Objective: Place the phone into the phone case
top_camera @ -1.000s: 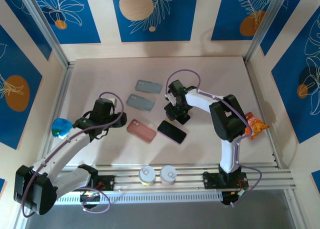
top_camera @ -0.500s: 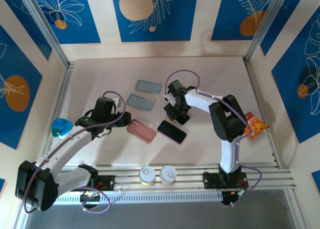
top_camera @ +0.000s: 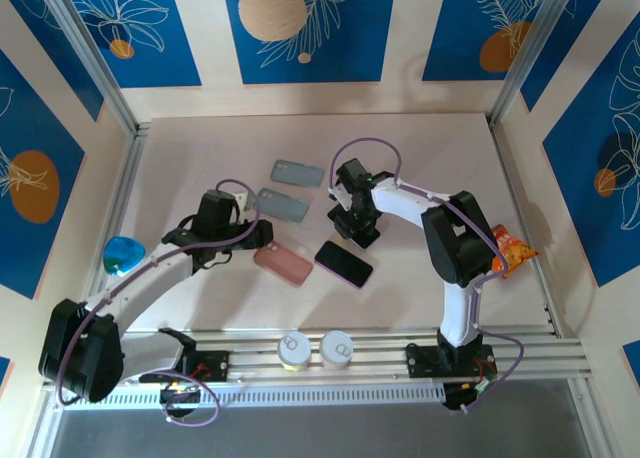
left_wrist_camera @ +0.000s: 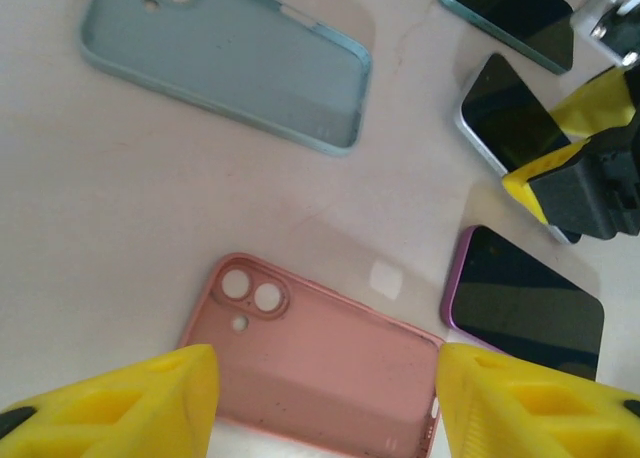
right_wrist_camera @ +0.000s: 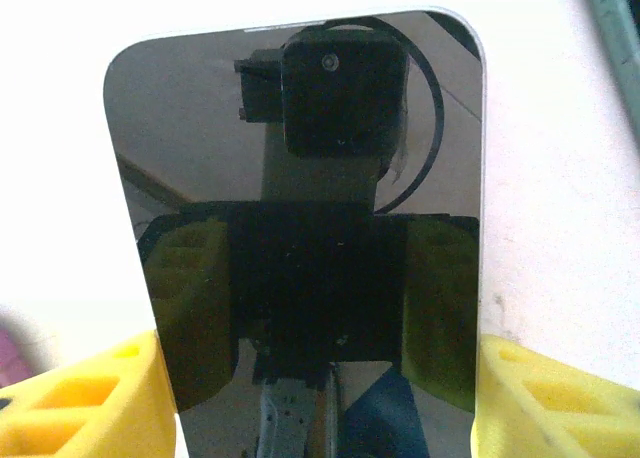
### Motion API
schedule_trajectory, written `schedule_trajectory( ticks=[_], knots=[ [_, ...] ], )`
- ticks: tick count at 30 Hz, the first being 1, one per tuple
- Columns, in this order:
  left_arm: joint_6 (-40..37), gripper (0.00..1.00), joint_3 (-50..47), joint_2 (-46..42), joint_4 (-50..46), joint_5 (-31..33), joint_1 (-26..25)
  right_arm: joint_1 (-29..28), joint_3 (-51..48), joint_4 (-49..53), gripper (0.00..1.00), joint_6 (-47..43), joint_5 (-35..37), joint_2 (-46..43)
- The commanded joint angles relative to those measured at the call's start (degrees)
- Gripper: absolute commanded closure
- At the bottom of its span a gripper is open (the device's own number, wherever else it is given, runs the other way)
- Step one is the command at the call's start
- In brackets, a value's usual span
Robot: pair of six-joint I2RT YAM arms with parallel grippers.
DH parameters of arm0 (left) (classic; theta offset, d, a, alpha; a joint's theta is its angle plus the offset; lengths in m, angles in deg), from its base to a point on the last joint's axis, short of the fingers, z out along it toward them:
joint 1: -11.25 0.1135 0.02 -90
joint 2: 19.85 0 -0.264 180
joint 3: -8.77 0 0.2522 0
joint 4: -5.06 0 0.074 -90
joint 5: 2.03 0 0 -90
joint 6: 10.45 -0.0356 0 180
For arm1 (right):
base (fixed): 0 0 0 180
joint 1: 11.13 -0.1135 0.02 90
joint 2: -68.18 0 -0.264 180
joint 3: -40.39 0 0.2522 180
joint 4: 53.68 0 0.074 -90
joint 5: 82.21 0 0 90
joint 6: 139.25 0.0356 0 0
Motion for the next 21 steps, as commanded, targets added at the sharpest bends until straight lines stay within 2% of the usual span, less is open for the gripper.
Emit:
schedule_trajectory(
  ticks=[1,8,15,21],
  knots=[
    [0.5,0.4,0.85,2.86,4.96,-4.39,-1.1,-0.36,0.89,0.9,0.44,-2.06,-3.16,-5.11],
    [3.29,0.35,2.98,10.78,13.04,-11.08,-2.09,-1.44,1.51,3.17,0.45,-2.78,-6.11,-7.65],
    [6.89,0.36,7.19,20.39,20.37,-17.49,-3.67,-3.15,1.43,3.73,0.45,-1.79,-9.42,-9.51],
    [9.64,0.35,10.44,26.24,24.57,-19.97,-4.81,-4.05,1.25,3.8,0.45,-1.3,-10.47,-10.21]
  ],
)
